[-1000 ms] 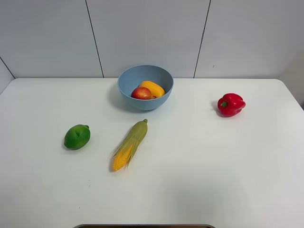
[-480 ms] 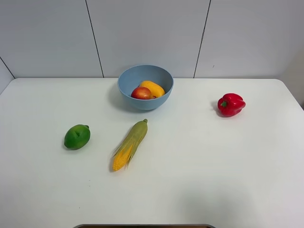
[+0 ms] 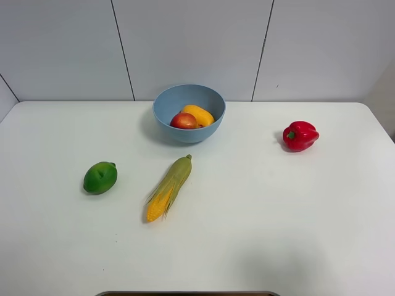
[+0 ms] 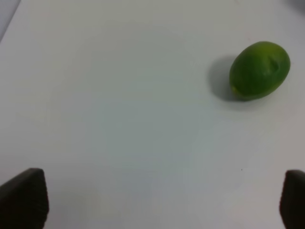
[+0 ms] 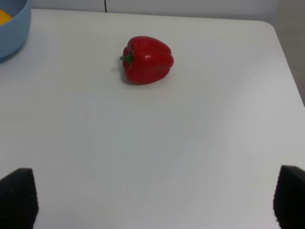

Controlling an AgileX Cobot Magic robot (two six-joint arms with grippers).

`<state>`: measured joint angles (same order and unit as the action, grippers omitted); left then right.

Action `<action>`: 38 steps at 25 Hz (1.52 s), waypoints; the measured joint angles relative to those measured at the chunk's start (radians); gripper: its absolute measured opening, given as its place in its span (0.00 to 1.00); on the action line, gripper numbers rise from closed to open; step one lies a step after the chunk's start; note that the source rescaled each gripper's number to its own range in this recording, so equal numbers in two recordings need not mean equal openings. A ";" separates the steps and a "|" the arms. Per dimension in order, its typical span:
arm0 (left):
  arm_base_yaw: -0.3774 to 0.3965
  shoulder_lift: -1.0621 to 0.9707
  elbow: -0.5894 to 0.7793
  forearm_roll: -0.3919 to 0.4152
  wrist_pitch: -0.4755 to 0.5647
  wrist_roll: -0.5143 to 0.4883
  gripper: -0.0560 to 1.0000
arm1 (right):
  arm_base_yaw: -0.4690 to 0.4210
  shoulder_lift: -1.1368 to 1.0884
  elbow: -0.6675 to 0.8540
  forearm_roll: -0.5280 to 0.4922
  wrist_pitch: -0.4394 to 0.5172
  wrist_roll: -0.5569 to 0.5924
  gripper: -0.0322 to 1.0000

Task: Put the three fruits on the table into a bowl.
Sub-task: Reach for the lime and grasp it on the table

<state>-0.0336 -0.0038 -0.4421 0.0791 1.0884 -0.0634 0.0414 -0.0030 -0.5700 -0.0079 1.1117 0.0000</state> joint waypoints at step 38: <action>0.000 0.000 0.000 0.000 0.000 0.001 1.00 | 0.000 0.000 0.008 -0.005 -0.012 0.000 1.00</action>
<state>-0.0336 -0.0038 -0.4421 0.0791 1.0884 -0.0627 0.0414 -0.0030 -0.5618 -0.0124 1.0996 0.0000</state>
